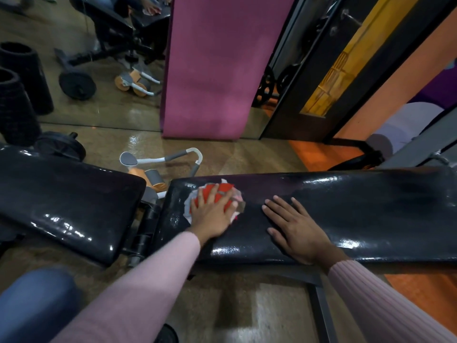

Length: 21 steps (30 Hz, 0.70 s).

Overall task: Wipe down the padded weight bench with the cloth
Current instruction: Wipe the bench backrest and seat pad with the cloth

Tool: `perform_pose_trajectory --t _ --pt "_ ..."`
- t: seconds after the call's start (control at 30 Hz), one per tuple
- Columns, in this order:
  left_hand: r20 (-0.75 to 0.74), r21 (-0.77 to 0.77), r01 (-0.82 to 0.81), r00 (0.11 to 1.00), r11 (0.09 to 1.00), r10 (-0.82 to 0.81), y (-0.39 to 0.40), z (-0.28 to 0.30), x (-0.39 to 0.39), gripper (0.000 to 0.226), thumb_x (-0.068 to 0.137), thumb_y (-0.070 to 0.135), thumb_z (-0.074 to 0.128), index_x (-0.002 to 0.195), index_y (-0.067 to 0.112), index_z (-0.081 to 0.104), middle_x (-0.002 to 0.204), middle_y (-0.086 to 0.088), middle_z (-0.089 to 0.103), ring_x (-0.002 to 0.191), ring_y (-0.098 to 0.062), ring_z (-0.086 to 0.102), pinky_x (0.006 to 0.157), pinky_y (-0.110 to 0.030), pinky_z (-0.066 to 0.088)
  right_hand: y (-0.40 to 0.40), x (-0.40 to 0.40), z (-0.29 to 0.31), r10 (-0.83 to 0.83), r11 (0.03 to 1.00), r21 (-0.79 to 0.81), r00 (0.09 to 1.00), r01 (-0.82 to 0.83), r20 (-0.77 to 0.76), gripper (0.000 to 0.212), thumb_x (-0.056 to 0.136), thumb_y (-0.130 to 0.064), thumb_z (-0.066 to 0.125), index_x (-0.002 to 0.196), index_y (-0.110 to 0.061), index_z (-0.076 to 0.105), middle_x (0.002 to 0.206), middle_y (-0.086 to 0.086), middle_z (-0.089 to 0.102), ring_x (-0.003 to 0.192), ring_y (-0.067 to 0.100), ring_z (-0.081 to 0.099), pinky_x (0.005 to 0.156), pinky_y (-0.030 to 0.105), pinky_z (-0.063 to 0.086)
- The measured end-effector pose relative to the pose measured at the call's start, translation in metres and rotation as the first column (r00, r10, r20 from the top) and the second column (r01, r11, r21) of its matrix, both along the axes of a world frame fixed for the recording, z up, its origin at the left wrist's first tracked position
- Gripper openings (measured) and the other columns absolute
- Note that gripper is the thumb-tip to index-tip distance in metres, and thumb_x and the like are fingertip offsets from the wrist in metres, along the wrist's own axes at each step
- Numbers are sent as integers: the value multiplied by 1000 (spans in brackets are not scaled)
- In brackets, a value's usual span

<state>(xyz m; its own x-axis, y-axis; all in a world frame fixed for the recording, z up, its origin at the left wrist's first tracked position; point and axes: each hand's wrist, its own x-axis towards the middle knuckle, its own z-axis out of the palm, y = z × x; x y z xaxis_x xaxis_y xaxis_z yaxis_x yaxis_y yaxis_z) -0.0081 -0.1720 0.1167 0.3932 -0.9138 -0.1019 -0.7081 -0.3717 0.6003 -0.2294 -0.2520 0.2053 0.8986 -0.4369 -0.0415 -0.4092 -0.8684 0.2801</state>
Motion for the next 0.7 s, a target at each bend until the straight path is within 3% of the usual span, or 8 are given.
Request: perform_pose_trajectory --t 0.13,0.2,0.33,0.47,0.57,0.7 --pt "-98 56 -199 974 979 203 14 -30 45 50 91 64 15 140 54 13 158 4 5 143 -34 -1 114 -55 4 0 0 -1 2 1000 19 1000 -3 21 58 99 -50 22 150 -21 29 158 -4 26 148 12 8 119 40 3" --pt "-73 79 -251 964 965 257 38 -37 40 50 92 62 16 141 56 9 159 3 4 143 -35 -2 114 -54 4 -2 0 -2 14 1000 20 1000 -14 7 58 99 -49 23 150 -22 28 159 -5 22 149 11 4 119 41 4" --pt "95 -55 -67 993 996 72 53 -13 -26 50 92 61 21 140 58 8 158 5 2 140 -40 -6 111 -57 2 -2 0 -3 16 1000 5 1000 -16 16 57 98 -47 28 149 -20 33 157 -5 28 148 12 10 119 43 8" --pt "103 -152 80 993 985 -65 29 16 -68 51 92 60 18 142 54 10 159 6 3 142 -34 -9 111 -56 -4 0 0 -3 7 1000 -9 1000 -7 7 53 100 -39 26 148 -19 34 156 -3 31 148 14 15 118 42 9" --pt "71 -76 57 996 996 -51 16 9 -35 49 93 60 17 142 52 12 158 7 2 143 -30 -5 112 -53 -2 1 0 -1 11 1000 -13 1000 -11 5 51 99 -33 27 147 -17 36 154 -2 35 147 15 20 117 42 10" --pt "16 -41 -163 986 986 164 56 -21 3 62 82 68 2 141 53 13 158 5 8 143 -30 3 114 -53 6 0 -1 -1 8 1000 -6 999 -8 33 52 99 -31 25 149 -16 32 156 -3 29 148 14 14 118 41 8"
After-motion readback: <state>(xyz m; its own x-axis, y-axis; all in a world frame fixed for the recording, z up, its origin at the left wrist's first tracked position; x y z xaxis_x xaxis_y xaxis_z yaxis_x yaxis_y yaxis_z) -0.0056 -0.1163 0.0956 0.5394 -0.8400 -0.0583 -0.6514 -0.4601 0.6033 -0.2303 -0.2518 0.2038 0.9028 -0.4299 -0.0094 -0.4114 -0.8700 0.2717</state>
